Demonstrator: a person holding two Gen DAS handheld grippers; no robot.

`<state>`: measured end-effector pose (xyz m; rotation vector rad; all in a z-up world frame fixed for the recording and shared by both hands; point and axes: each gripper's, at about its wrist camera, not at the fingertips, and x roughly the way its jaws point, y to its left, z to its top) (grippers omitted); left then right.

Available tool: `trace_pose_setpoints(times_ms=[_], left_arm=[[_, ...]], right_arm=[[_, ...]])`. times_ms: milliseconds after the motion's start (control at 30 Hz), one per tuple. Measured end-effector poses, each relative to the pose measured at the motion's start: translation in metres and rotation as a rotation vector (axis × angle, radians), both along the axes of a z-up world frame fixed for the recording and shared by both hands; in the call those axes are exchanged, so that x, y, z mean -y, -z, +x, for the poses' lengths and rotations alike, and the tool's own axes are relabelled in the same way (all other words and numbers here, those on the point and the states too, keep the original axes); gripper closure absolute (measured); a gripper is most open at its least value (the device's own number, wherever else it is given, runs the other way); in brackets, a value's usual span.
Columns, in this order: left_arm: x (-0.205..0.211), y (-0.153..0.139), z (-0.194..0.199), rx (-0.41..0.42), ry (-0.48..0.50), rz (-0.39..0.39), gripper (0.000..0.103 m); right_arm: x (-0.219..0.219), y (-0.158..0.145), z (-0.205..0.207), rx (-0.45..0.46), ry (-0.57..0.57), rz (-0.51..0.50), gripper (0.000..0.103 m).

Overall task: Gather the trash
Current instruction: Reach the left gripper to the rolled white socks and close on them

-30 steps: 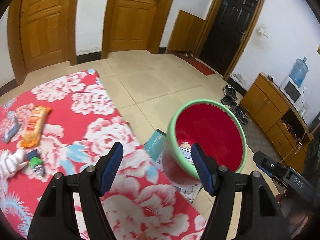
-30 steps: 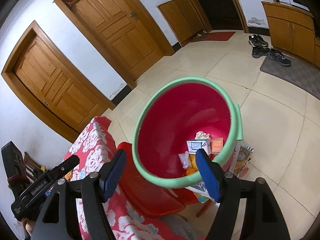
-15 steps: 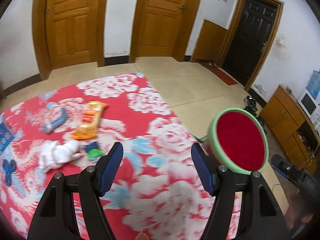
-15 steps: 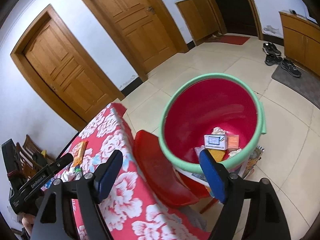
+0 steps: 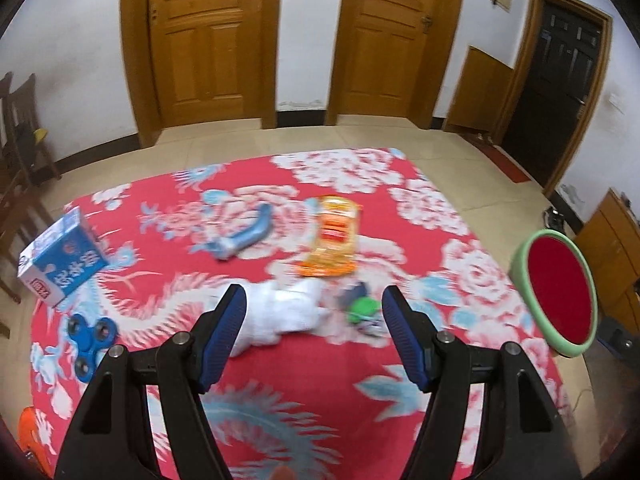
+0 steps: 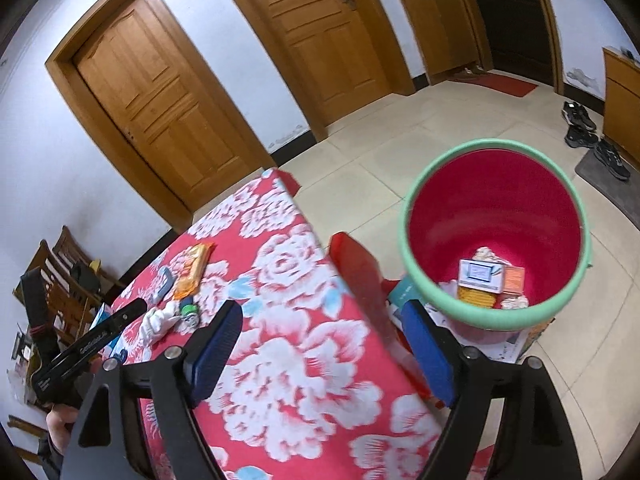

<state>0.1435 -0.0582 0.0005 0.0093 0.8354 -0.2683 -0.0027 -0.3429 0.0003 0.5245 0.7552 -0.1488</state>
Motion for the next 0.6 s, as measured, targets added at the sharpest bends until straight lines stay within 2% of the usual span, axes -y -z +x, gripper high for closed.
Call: trace_pose_setpoints(times_ms=[267,600], left_arm=[[-0.031,0.028,0.022,-0.048,-0.053,-0.009,0.033],[-0.037,0.052,0.031,-0.077,-0.072,-0.019,0.033]], right_arm=[[-0.029,-0.002,0.022,-0.020,-0.043,-0.038,0.019],[-0.054,0.005,0.050,-0.048,-0.086,-0.066,0.018]])
